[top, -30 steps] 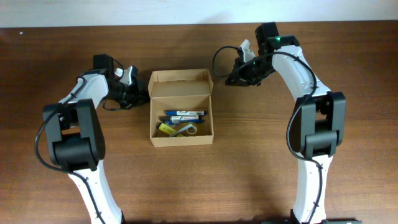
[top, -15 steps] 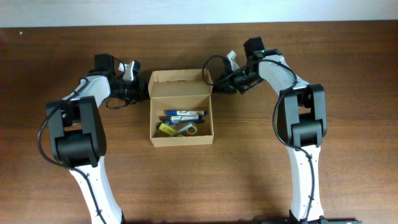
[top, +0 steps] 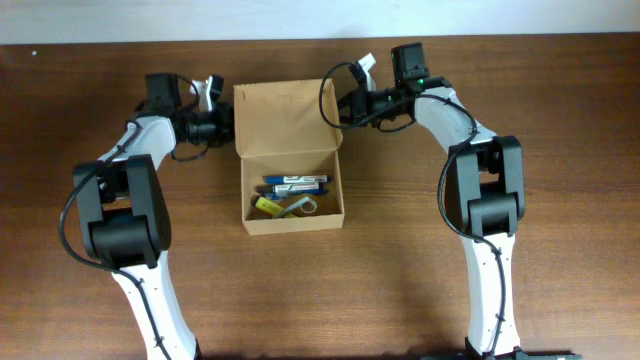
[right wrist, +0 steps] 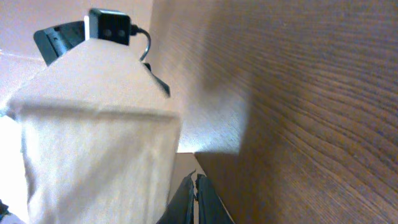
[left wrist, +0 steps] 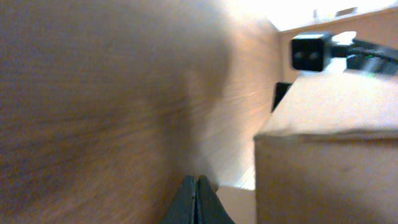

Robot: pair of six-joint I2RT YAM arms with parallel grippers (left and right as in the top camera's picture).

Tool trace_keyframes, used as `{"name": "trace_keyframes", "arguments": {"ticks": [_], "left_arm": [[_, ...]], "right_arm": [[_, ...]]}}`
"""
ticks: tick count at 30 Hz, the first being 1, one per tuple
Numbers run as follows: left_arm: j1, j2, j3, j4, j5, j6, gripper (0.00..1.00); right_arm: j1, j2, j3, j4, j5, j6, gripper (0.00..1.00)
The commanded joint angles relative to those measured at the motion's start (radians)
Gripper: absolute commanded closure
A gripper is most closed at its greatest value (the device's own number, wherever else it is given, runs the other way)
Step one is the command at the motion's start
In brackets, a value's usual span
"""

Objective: Pack container
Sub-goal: 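Lift the lid flaps with both grippers and swing them forward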

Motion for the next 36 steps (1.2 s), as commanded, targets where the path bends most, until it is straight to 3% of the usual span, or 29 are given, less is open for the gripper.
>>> {"name": "trace_keyframes", "arguments": {"ticks": [1,7,16,26,36], "left_arm": [[0.002,0.015,0.098,-0.012,0.109,-0.017,0.99],[-0.003,-0.017,0.235,-0.129,0.111,-0.001,0.98],[-0.051,-0.138,0.258,-0.425,-0.051,0.21,0.98],[-0.06,-0.297,0.257,-0.605,-0.176,0.277,0.99],[-0.092,-0.42,0.257,-0.882,-0.435,0.338,0.99]], "right_arm": [[-0.014,-0.014,0.066,-0.031,-0.028,-0.013,0.96],[-0.007,-0.114,0.129,-0.262,0.148,-0.172,0.96],[0.022,-0.264,0.156,-0.507,0.317,-0.319,0.96],[0.101,-0.373,0.156,-0.649,0.41,-0.341,0.96],[0.262,-0.457,0.156,-0.867,0.787,-0.341,0.96]]}}
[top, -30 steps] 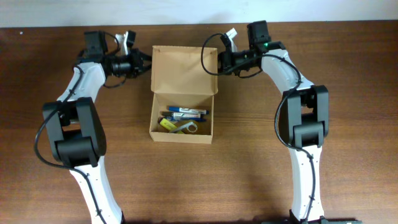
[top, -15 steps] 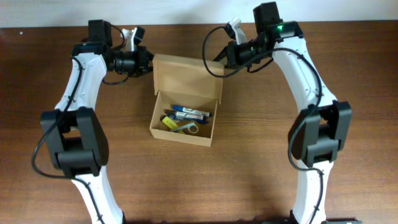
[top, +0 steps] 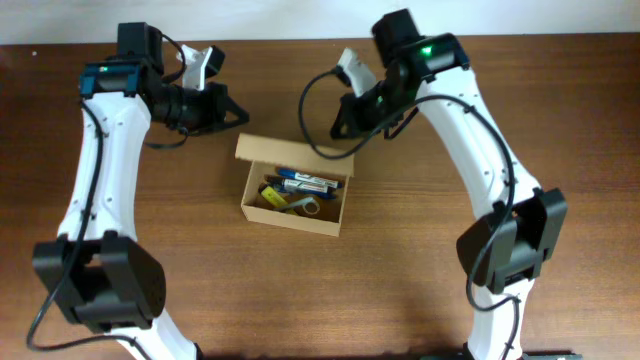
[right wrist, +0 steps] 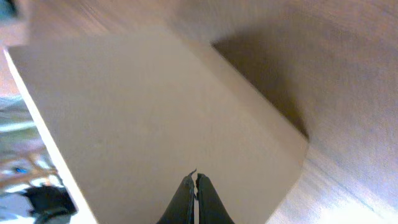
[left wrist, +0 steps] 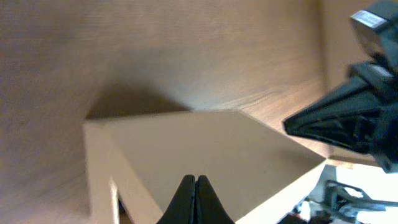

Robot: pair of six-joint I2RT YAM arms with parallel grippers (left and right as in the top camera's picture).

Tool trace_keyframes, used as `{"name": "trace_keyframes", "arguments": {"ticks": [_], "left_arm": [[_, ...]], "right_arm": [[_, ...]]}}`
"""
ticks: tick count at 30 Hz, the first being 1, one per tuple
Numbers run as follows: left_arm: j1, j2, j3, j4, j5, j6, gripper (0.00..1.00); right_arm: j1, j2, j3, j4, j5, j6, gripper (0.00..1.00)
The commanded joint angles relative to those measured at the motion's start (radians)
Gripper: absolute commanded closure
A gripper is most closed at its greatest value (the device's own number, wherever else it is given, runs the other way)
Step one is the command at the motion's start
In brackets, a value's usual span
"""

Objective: Pack container
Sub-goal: 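Lift the lid flaps with both grippers and swing them forward, then press the lid down onto the box with both grippers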

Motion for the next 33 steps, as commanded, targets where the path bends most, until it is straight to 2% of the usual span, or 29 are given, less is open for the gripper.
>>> {"name": "trace_keyframes", "arguments": {"ticks": [1,6,15,21,27,33], "left_arm": [[-0.034,-0.037,0.012,-0.073,-0.164,0.058,0.98],[-0.096,-0.038,0.012,-0.192,-0.341,0.08,0.99],[-0.12,-0.037,-0.045,-0.187,-0.464,0.08,0.98],[-0.121,-0.037,-0.22,-0.076,-0.447,0.081,0.98],[-0.121,-0.037,-0.368,0.032,-0.345,0.111,0.98],[-0.121,-0.039,-0.428,0.048,-0.343,0.125,0.98]], "right_arm": [[0.09,-0.057,0.019,-0.055,0.207,-0.014,0.96],[0.204,-0.057,0.019,-0.155,0.327,-0.014,0.96],[0.234,-0.057,-0.045,-0.211,0.388,-0.015,0.96],[0.234,-0.057,-0.192,-0.11,0.36,-0.014,0.96],[0.234,-0.057,-0.347,0.0,0.33,-0.006,0.96],[0.234,-0.057,-0.43,0.066,0.314,0.001,0.96]]}}
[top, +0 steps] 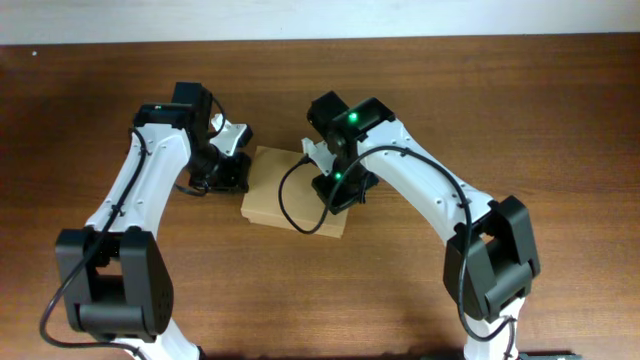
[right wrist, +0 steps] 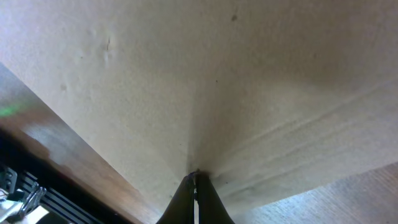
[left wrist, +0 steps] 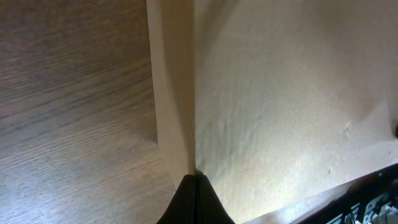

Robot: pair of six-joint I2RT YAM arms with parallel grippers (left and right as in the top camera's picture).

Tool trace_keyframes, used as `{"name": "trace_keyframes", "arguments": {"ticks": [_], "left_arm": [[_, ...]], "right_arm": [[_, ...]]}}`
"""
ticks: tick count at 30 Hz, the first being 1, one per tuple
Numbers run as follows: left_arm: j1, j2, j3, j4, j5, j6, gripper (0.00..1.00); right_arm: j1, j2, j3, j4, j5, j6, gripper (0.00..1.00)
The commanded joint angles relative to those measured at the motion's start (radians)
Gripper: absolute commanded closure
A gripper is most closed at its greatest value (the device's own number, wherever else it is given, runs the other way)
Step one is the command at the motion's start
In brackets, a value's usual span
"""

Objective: Pack container

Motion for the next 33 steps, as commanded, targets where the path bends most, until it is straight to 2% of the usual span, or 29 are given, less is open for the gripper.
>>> {"name": "trace_keyframes", "arguments": {"ticks": [1,6,9,13,18,21,23,28,33], "left_arm": [[-0.011,-0.004,-0.043,-0.006,0.031,0.032,0.98],[-0.003,-0.067,0.021,-0.002,0.027,0.029,0.98],[0.014,-0.114,0.106,-0.025,-0.008,0.003,0.98],[0.042,-0.16,0.277,-0.106,-0.105,-0.015,0.98],[0.079,-0.188,0.508,-0.229,-0.183,-0.018,0.98],[0.096,-0.207,0.615,-0.291,-0.201,-0.018,0.98],[0.095,-0.234,0.657,-0.323,-0.266,-0.018,0.98],[0.094,-0.326,0.658,-0.347,-0.33,-0.018,0.98],[0.094,-0.465,0.571,-0.336,-0.416,-0.037,0.98]], "right_arm": [[0.005,0.01,-0.042,0.021,-0.012,0.008,0.96],[0.003,-0.058,0.026,0.025,0.029,0.008,0.96],[-0.013,-0.119,0.117,0.008,0.136,0.027,0.96],[-0.062,-0.198,0.309,-0.031,0.308,0.061,0.96],[-0.133,-0.265,0.574,-0.124,0.395,0.061,0.96],[-0.158,-0.279,0.717,-0.218,0.468,0.061,0.96],[-0.161,-0.279,0.806,-0.305,0.537,0.076,0.96],[-0.165,-0.327,0.795,-0.358,0.542,0.147,0.96],[-0.166,-0.517,0.589,-0.338,0.606,0.177,0.96]]}}
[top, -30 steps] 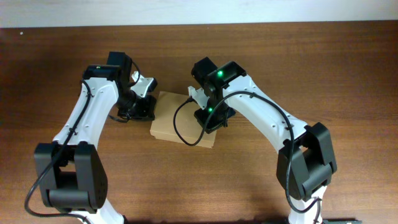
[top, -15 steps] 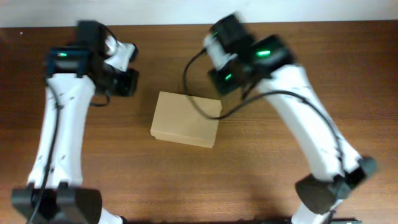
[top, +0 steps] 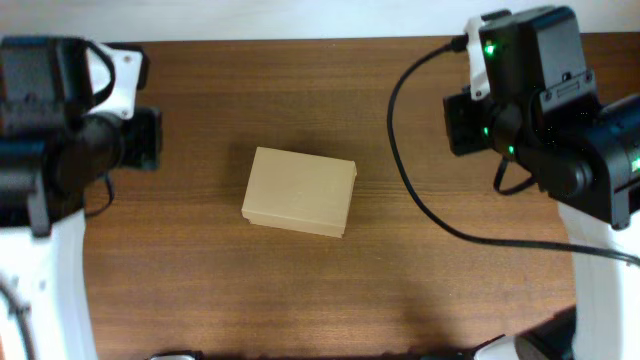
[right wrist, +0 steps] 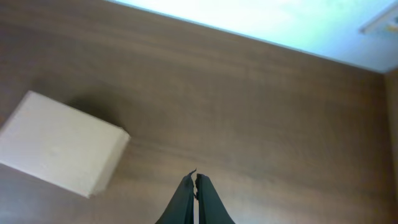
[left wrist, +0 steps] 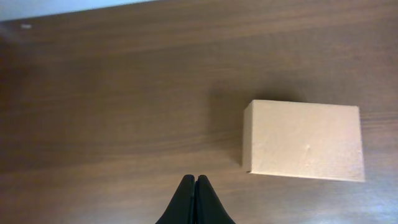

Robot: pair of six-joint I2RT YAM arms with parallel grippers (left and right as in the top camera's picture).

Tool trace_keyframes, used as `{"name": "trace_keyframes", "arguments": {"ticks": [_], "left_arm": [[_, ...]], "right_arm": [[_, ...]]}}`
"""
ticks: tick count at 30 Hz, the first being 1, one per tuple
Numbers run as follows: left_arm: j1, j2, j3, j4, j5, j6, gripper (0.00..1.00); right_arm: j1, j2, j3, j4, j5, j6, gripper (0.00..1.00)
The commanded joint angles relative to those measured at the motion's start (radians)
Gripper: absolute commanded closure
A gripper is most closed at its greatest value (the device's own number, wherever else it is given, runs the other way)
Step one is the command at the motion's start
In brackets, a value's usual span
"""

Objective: Pack container

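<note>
The cardboard box [top: 300, 190] lies on the middle of the wooden table with its lid down flat, so its contents are hidden. It shows at the right in the left wrist view [left wrist: 303, 140] and at the lower left in the right wrist view [right wrist: 59, 144]. My left gripper [left wrist: 196, 178] is shut and empty, high above the table to the left of the box. High on the right side, my right gripper [right wrist: 195, 176] is shut on nothing as well. Neither touches the box.
The left arm [top: 60, 130] and the right arm [top: 540, 100] loom large at the overhead view's sides, raised close to the camera. Bare wooden table [top: 300, 90] surrounds the box; its far edge meets a pale wall [right wrist: 261, 25].
Both shut grippers were pressed on the closed lid, left on its left edge, right on its right part. Now both arms are lifted high and drawn apart to the sides; the box stays shut.
The box stood open with pens and small items inside, its lid laid back, both shut grippers behind the lid. Then the lid stood half raised between them. Then it was down with both grippers on it. Now the arms are withdrawn from the closed box.
</note>
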Motion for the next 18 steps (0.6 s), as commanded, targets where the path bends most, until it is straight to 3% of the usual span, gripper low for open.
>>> {"name": "trace_keyframes", "arguments": {"ticks": [1,9,14,18], "left_arm": [[0.001,-0.157,-0.127,0.031,-0.098,-0.026,0.98],[0.001,-0.493,-0.609,0.172,-0.109,-0.054,0.98],[0.001,-0.647,-0.779,0.172,-0.104,-0.088,0.97],[0.001,-0.708,-0.892,0.207,-0.101,-0.109,0.87]], "right_arm": [[-0.003,-0.211,-0.198,0.036,0.114,0.051,0.96],[-0.003,-0.692,-0.612,-0.004,0.207,0.15,0.96],[-0.003,-0.836,-0.723,-0.04,0.098,0.169,0.96],[-0.003,-0.879,-0.844,-0.04,0.068,0.207,0.96]]}}
